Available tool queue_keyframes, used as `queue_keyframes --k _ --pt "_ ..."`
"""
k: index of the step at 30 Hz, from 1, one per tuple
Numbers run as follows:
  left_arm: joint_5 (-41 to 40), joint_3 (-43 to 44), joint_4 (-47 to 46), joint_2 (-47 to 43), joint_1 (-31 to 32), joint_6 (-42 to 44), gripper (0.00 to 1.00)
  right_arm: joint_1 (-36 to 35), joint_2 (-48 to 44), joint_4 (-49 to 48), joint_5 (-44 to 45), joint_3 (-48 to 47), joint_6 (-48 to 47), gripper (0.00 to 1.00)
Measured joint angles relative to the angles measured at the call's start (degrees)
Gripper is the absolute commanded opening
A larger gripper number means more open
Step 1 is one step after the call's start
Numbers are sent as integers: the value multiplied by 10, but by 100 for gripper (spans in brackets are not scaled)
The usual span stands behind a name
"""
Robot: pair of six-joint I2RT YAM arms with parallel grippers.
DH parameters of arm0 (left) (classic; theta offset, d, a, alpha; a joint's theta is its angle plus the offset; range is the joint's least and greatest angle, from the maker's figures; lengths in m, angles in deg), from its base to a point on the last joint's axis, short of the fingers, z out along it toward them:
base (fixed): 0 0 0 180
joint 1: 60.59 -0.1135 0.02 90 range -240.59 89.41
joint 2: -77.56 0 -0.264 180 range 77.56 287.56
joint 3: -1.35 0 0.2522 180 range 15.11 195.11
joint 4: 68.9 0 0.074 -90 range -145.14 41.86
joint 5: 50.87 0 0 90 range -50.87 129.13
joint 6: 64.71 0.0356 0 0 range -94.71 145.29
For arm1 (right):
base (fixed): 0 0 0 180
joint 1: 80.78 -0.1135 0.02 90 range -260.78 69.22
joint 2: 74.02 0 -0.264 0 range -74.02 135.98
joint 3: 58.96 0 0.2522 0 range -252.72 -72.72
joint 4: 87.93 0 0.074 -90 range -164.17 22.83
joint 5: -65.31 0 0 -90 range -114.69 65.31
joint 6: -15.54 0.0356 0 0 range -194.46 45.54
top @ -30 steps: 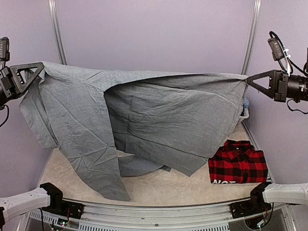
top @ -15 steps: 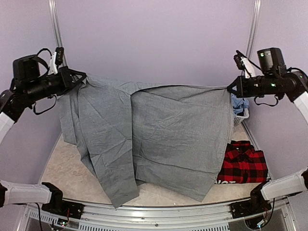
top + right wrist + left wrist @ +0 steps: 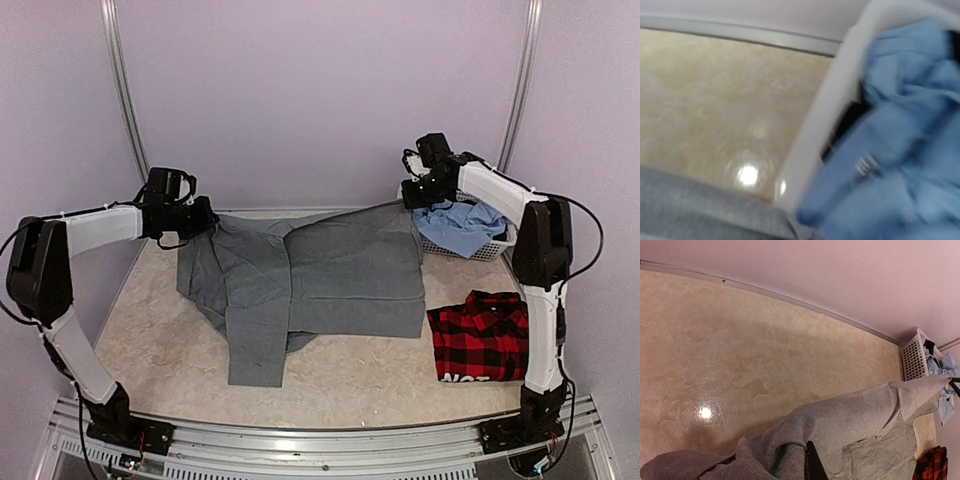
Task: Fold and stack the long sleeve shirts
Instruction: Flatten out the crumpled shirt at the center of the board.
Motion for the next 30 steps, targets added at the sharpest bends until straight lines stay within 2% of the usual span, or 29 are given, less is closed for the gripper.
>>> queue_keyframes --k 4,10,21,30 --pt "2 0 -51 105 -5 -5 2 0 97 -19 -9 -50 -9 0" --pt "1 3 -75 189 -5 -9 4 0 108 -65 -2 -51 -21 0" --pt "-1 43 -121 198 -12 -16 0 0 108 -125 -14 -54 -29 0" --pt "16 56 -144 198 -57 -43 0 0 109 -151 -36 -54 -32 3"
